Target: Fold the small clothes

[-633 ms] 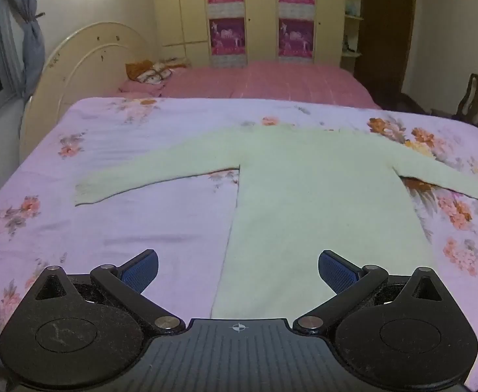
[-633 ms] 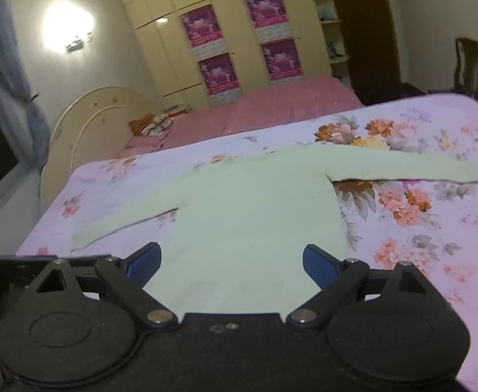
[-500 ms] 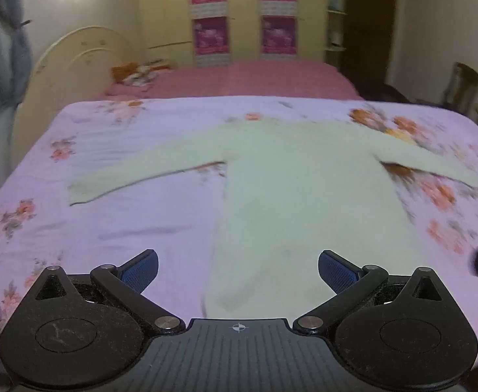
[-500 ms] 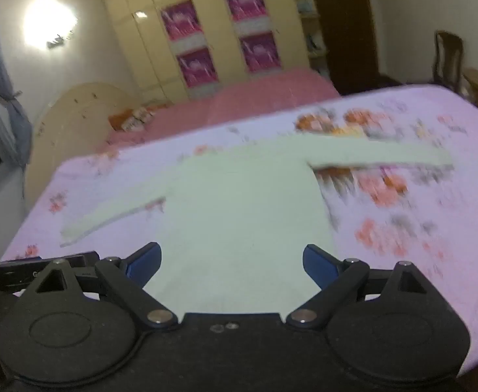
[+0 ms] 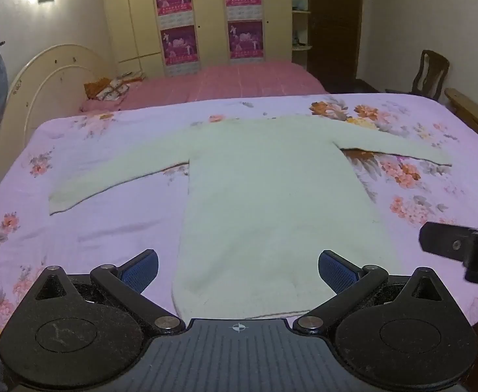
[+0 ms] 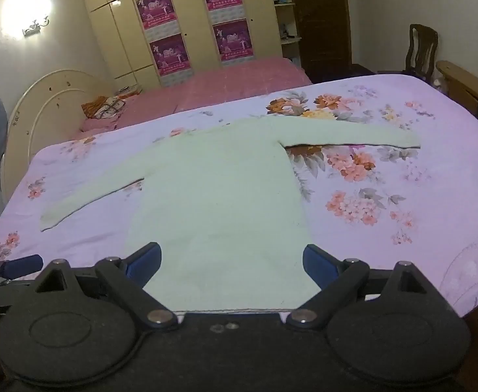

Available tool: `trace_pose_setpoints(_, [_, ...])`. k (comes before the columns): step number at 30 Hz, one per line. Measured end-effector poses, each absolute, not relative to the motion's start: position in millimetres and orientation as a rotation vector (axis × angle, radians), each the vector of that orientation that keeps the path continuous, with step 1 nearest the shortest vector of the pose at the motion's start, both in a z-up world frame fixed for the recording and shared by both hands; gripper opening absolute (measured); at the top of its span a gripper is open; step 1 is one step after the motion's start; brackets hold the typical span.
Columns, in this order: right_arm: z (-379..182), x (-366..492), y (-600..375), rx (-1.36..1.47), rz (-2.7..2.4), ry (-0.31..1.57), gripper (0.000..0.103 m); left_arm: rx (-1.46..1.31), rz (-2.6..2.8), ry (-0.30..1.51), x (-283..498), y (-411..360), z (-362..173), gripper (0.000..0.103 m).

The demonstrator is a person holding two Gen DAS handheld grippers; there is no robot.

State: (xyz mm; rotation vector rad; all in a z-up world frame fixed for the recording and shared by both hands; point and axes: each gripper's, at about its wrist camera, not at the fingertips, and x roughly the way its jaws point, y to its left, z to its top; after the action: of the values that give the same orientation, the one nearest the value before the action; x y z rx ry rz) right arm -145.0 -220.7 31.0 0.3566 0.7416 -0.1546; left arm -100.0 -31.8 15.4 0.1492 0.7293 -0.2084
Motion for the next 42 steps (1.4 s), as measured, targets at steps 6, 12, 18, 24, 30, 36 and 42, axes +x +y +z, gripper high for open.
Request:
trace_pose_setpoints(6, [31.7,-147.1,-217.9,0.34,-0.186,0.775,0.093,0.189,-0.216,0.735,-102.5,-39.6,19.0,0.103])
trace_pose_setpoints(12, [29.3,-149.4,-217.8,0.348,-0.205,0.796,0.093,0.196,-0.22,0.771,-102.1,-41.4,14.3,0.103])
trace_pose_setpoints(18, [29.9,-148.9,-215.3,0.344,-0.209,0.8,0.093,0.204,-0.212,0.788,-102.8,-44.0,13.4,0.103])
trace_pose_setpoints(24, [29.5,-146.8,-214.6,0.341,-0.201,0.812,0.093,0.208,-0.203,0.809,-100.9,-44.7,11.5,0.103])
trace_pose_setpoints(30, [28.0,-146.8,-215.1,0.341,-0.199,0.819,0.093,0.204,-0.201,0.82,-99.9,-45.7,10.9,0.103])
trace_pose_setpoints(36, [27.2,-146.7,-213.1,0.342,-0.203,0.818,0.093,0.199,-0.2,0.835,-96.9,-47.4,10.3,0.103])
trace_pose_setpoints(42, [26.8,-146.6,-213.5,0.343,-0.203,0.819,0.093,0.193,-0.201,0.852,-95.5,-46.9,7.3,0.103])
